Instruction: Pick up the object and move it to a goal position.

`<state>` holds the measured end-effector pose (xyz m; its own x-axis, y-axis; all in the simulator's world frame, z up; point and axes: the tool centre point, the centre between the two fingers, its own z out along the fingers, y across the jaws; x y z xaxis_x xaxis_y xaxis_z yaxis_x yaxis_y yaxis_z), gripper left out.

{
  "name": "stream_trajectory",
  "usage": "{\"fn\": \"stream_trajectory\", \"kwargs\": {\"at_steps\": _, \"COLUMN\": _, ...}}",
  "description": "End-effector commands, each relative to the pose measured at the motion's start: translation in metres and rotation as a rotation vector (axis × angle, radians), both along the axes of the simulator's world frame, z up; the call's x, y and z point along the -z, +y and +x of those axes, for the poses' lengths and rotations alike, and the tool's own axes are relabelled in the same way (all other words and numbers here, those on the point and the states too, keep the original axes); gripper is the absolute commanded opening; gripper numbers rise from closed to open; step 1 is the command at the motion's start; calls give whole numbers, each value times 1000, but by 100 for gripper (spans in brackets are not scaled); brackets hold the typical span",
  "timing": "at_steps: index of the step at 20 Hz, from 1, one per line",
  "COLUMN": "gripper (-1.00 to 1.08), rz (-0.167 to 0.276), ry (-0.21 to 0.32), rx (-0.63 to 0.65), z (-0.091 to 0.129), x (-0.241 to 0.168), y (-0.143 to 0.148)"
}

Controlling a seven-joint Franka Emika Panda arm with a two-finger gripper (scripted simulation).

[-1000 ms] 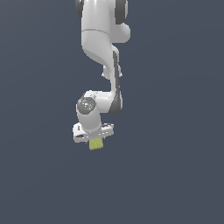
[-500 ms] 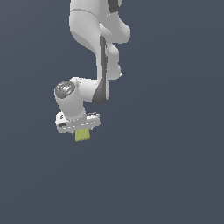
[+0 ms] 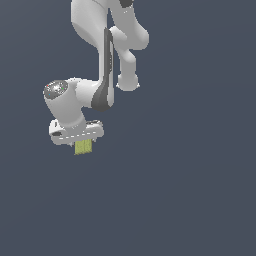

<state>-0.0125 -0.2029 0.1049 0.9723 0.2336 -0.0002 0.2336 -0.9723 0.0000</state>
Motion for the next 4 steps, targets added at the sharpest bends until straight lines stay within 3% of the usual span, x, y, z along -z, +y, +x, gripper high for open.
{"fn": "stream_trajectory", "kwargs": {"at_steps": 1, "gripper": -100, "rz": 0, "ry": 0, "rx": -2, "z": 1, "x": -1, "y": 0}}
{"fn": "stream_trajectory", "kwargs": {"at_steps": 4, "gripper": -100, "rz": 0, "ry": 0, "rx": -2, "z": 2, "x": 1, "y": 3}}
